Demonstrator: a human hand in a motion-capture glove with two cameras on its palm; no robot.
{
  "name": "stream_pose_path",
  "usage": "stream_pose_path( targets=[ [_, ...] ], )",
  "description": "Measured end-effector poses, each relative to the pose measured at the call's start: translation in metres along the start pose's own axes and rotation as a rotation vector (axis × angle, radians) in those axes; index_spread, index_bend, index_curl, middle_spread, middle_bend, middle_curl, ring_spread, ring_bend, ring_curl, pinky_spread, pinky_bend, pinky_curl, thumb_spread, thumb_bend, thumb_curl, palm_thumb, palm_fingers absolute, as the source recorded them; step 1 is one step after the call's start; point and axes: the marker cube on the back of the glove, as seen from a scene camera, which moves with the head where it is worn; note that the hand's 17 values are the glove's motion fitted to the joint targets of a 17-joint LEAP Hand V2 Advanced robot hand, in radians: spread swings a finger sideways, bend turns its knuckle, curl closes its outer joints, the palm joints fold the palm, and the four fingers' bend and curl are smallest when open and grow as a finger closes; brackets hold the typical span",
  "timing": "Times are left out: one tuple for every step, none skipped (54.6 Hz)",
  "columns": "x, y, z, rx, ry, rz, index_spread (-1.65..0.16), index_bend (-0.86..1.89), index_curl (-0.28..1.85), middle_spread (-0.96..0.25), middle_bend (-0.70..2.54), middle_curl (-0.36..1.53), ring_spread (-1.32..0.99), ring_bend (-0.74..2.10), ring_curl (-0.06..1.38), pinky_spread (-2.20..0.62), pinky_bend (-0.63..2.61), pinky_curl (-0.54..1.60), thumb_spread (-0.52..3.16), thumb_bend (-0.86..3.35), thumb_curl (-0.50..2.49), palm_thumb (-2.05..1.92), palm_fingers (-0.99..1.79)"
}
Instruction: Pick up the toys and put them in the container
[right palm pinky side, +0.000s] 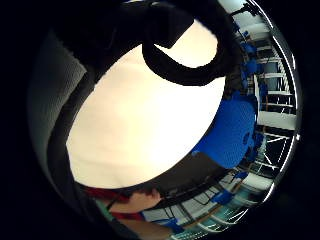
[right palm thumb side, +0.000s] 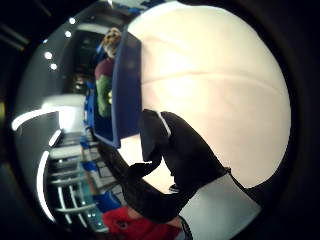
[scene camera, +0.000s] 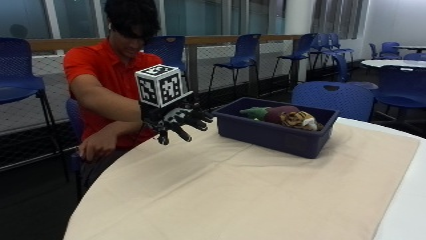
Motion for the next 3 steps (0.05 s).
stream_pose_path(
  targets=[
    [0.0011,0.0007,-0.0008,0.001,-0.002,0.003,-0.34,0.11,0.18,-0.09,0.15,0.26,0.03,0.25,0.36,0.12,0.98,0.32,1.19,-0.04,0.19,-0.05,-0.15],
    [0.0022,0.0013,-0.0015,0.003,-0.004,0.005,-0.34,0.11,0.18,-0.09,0.15,0.26,0.03,0.25,0.36,0.12,0.98,0.32,1.19,-0.04,0.19,-0.05,-0.15],
    [0.0030,0.0018,-0.0021,0.005,-0.005,0.007,-0.34,0.11,0.18,-0.09,0.15,0.26,0.03,0.25,0.36,0.12,0.98,0.32,1.19,-0.04,0.19,-0.05,-0.15]
  ],
)
